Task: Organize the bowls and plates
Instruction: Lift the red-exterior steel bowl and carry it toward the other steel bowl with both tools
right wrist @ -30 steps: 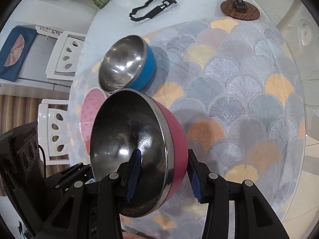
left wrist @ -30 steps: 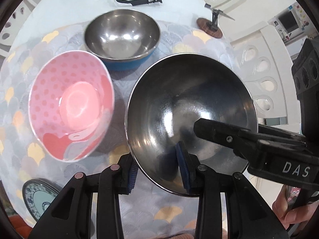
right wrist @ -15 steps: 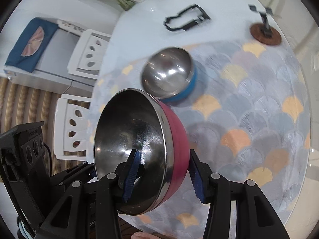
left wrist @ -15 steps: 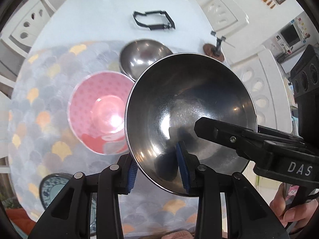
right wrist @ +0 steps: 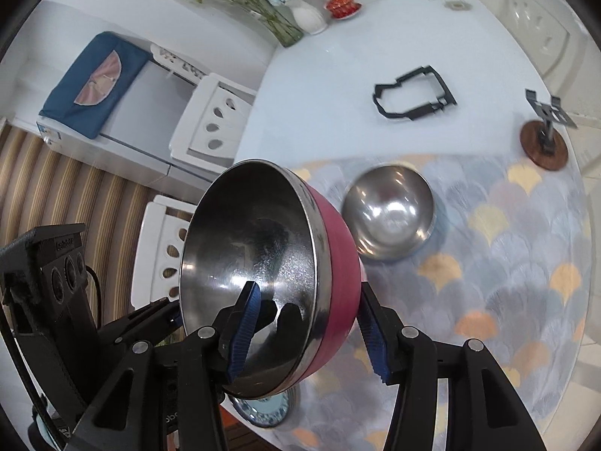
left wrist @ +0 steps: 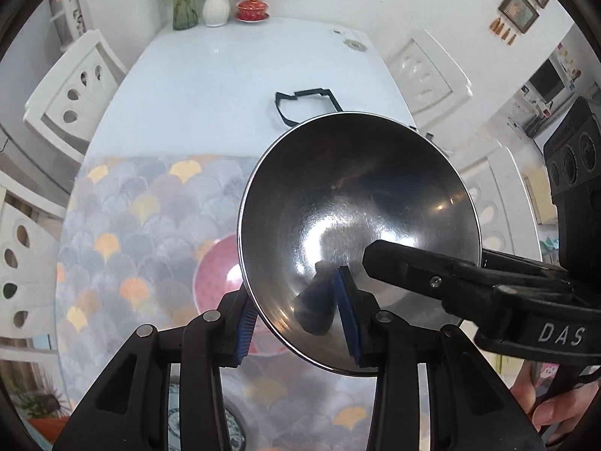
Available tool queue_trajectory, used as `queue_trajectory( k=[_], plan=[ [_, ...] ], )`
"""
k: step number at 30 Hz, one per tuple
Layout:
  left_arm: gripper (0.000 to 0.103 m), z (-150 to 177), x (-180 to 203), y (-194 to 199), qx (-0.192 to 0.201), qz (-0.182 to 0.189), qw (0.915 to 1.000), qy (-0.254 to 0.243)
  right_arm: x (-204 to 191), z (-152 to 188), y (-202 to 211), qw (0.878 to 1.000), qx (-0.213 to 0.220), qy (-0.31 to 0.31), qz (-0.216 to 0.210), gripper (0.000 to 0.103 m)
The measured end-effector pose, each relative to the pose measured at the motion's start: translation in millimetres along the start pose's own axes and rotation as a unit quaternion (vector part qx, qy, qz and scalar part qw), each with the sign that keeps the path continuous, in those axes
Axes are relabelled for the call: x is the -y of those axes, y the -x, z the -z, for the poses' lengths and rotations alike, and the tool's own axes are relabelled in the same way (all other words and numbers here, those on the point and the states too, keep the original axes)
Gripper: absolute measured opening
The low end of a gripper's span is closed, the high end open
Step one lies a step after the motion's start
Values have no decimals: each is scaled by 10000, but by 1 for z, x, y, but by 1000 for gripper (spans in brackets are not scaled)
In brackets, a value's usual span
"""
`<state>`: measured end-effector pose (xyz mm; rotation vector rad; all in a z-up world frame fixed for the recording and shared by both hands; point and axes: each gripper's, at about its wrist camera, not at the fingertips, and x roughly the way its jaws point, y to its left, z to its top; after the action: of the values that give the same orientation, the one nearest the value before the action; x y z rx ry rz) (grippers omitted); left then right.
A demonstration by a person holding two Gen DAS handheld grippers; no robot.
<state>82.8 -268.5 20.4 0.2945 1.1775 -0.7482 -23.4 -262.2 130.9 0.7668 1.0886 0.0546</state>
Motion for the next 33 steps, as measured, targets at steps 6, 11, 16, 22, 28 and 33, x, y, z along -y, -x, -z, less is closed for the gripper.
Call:
queue_trajectory(
  k=[6, 11, 16, 22, 28, 33],
  plan=[
    [35, 0, -25, -16, -172, -56, 9997, 152, -8, -11, -33, 9997, -256, -14, 57, 52],
    [35, 3, -44, -33, -350, -53, 9989, 299, -7, -14, -63, 9984, -551, -71, 65, 52],
    [35, 11, -57, -54, -610, 2, 9972, 435, -2, -14, -92, 9963, -839, -130, 149, 52],
    [35, 20, -66, -71, -802, 65, 9954, 518, 9, -10, -117, 9933, -1102, -261, 244, 54],
    [35, 25, -76, -83, -919, 138, 9937, 631, 13, -7, -132, 9912, -1250, -312, 309, 54],
    [35, 30, -80, -90, -993, 184, 9926, 677, 15, -4, -144, 9894, -1355, -362, 382, 55]
  ],
)
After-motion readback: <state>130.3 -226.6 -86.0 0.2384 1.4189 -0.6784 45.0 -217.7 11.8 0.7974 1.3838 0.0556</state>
